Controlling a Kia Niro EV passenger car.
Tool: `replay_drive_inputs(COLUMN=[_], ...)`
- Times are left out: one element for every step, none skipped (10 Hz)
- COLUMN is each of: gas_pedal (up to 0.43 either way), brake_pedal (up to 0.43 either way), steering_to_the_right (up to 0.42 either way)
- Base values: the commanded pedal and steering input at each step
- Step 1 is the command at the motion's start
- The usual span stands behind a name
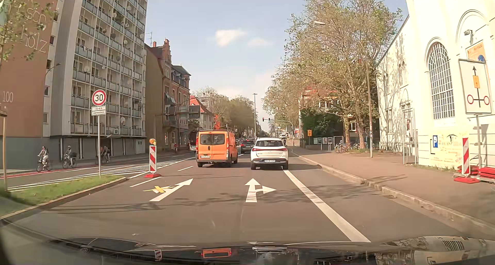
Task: Follow the waypoints while adhering to traffic rules and regulations
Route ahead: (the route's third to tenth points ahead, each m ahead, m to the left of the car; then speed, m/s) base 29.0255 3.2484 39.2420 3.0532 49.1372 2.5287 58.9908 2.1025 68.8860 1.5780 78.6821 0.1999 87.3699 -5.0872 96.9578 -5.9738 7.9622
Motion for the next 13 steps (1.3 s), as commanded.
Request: replay_drive_inputs(gas_pedal=[0.020, 0.020, 0.000, 0.000, 0.000, 0.000, 0.000, 0.000, 0.000, 0.000, 0.000, 0.000, 0.000], brake_pedal=[0.000, 0.000, 0.000, 0.000, 0.000, 0.000, 0.000, 0.000, 0.000, 0.000, 0.000, 0.000, 0.000], steering_to_the_right=[-0.006, -0.006, -0.006, -0.006, -0.006, -0.006, -0.006, -0.005, -0.004, -0.003, -0.002, 0.000, 0.001])
